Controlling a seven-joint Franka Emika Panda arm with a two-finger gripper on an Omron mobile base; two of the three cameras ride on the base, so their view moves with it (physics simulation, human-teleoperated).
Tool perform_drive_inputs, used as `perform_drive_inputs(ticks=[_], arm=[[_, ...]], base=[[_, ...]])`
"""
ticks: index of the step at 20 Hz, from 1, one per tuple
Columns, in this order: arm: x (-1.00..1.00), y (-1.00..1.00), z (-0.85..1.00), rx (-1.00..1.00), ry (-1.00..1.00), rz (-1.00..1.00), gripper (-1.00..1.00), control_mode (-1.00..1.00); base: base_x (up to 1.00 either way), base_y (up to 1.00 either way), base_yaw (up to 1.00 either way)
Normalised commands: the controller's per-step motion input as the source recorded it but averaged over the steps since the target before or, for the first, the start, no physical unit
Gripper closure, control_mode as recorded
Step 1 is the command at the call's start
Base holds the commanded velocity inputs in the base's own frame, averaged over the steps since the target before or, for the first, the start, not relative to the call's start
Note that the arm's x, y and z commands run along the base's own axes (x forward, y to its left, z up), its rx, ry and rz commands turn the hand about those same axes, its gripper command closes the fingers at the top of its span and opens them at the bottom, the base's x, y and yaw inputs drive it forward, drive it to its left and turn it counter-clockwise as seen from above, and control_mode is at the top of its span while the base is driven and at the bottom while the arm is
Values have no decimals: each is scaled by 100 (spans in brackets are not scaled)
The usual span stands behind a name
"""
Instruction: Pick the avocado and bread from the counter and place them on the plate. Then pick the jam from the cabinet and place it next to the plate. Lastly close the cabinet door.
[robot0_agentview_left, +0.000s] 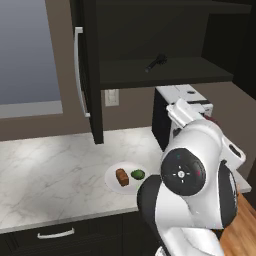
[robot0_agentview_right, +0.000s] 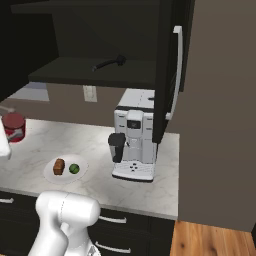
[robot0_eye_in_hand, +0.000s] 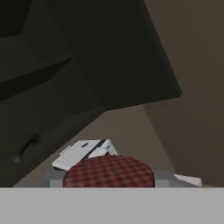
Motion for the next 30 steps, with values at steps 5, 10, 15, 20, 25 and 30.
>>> perform_drive_inputs(ticks=[5,10,15,20,25,30], arm=[[-100,16,-45,0,0,0,100,-100],[-95,24,-49,0,0,0,100,-100],[-36,15,-59,0,0,0,100,-100],[13,11,-53,0,3,0,100,-100],[35,15,-50,0,4,0,100,-100],[28,27,-58,0,0,0,100,-100]], base=[[0,0,0],[0,0,0],[0,0,0],[0,0,0],[0,0,0],[0,0,0]])
